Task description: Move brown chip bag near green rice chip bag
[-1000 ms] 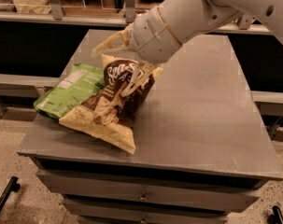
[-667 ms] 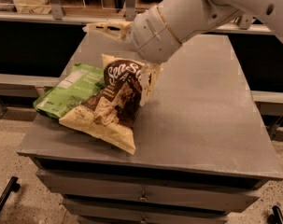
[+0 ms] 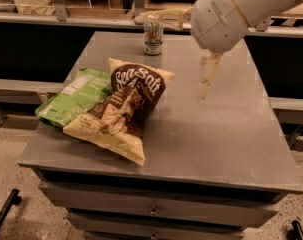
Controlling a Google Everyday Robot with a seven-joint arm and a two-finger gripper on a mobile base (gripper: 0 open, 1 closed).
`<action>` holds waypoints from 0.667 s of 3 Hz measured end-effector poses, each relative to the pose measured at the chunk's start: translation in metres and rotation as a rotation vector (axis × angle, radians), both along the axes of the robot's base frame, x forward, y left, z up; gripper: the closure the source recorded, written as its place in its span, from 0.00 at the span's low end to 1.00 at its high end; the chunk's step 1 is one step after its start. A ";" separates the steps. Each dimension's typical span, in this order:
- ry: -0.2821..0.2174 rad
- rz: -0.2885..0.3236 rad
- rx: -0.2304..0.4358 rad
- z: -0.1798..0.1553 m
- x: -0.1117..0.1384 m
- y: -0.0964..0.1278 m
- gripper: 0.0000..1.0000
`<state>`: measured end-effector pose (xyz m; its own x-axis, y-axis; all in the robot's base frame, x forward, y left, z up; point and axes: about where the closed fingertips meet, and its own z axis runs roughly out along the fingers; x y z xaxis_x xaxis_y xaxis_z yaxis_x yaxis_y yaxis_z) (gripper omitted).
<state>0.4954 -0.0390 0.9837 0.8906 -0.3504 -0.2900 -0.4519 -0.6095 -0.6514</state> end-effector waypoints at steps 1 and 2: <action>-0.006 -0.125 -0.019 0.004 0.002 -0.055 0.00; -0.007 -0.132 -0.020 0.004 0.001 -0.058 0.00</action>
Offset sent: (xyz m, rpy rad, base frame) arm 0.0011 -0.0455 0.0031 -0.0161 -0.0047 -0.1039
